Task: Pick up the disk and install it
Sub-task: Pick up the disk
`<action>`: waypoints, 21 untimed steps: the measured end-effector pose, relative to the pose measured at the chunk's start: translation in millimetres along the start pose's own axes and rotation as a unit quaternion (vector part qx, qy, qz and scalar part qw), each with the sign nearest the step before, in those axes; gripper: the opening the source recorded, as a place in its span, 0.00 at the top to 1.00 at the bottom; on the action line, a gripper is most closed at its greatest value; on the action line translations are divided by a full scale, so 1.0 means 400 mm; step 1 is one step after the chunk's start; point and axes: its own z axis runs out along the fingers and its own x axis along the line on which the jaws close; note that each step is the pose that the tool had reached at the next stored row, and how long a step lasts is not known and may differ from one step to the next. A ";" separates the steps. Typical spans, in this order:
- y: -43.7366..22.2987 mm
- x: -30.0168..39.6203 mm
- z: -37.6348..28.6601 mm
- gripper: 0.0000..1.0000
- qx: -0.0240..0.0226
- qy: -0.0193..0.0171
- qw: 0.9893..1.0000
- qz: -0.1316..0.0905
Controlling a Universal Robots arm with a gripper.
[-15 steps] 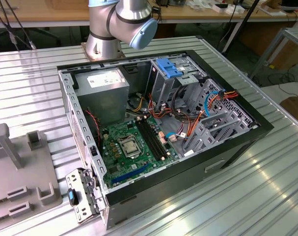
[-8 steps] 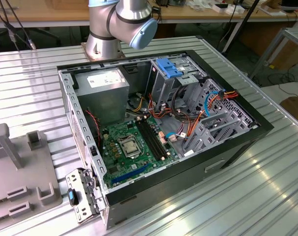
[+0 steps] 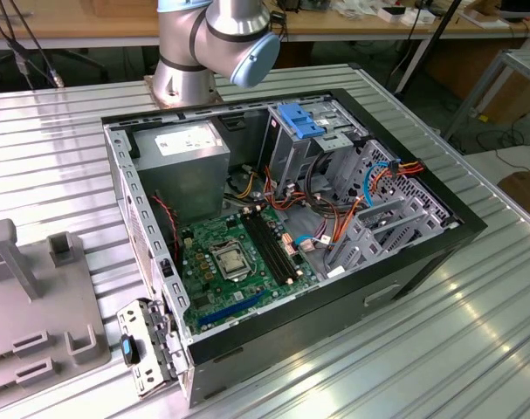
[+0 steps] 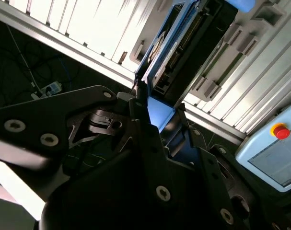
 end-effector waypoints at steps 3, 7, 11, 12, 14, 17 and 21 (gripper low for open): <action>0.000 0.000 -0.012 0.63 0.000 0.000 1.000 0.000; -0.001 -0.001 -0.042 0.63 0.000 0.000 1.000 0.000; -0.001 -0.001 -0.071 0.63 0.000 0.000 1.000 0.000; -0.001 -0.002 -0.084 0.63 0.000 0.000 1.000 0.000; -0.002 -0.002 -0.103 0.63 0.000 0.000 1.000 0.000; -0.002 -0.002 -0.122 0.63 0.000 0.000 1.000 0.000; -0.002 -0.003 -0.144 0.63 0.000 0.000 1.000 0.000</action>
